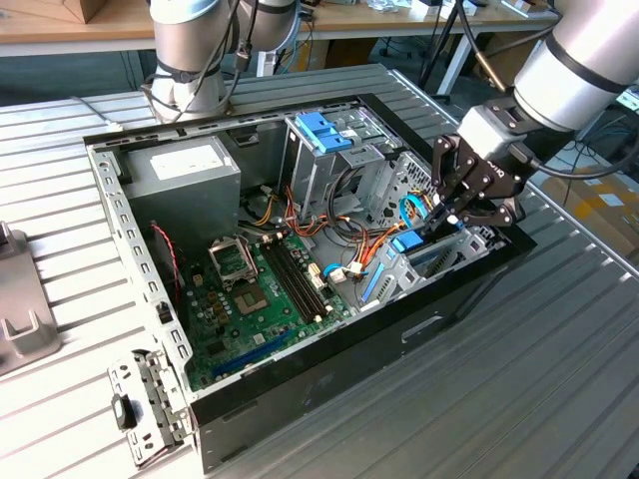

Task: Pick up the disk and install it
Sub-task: 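Insert the second disk wire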

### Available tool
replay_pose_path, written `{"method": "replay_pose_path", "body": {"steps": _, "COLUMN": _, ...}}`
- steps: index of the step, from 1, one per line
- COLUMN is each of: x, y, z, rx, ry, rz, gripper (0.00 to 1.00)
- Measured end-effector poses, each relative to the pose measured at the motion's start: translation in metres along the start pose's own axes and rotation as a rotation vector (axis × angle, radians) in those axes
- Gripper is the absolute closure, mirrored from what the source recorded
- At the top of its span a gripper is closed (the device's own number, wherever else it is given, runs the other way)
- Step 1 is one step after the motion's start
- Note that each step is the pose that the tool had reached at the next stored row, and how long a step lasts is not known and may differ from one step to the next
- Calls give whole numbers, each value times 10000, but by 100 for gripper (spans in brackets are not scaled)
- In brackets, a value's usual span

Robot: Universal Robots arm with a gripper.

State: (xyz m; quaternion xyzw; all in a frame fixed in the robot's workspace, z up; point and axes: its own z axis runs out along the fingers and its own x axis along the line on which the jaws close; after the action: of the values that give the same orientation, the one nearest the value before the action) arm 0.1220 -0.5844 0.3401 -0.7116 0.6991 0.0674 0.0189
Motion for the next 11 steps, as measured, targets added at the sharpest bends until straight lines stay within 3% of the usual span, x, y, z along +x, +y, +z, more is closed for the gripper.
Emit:
{"method": "replay_pose_path", "body": {"steps": 2, "x": 1, "y": -1, "z": 7, "rx": 2, "ry": -13, "rz": -1, "gripper": 82}}
{"method": "replay_pose_path", "body": {"steps": 5, "x": 0, "y": 0, "z": 2, "rx": 0, "ry": -2, "rz": 0, "gripper": 70}}
{"method": "replay_pose_path", "body": {"steps": 9, "x": 0, "y": 1, "z": -5, "rx": 0, "ry": 2, "rz": 1, "gripper": 70}}
{"method": "replay_pose_path", "body": {"steps": 11, "x": -6, "y": 3, "z": -42, "rx": 0, "ry": -4, "rz": -1, "gripper": 70}}
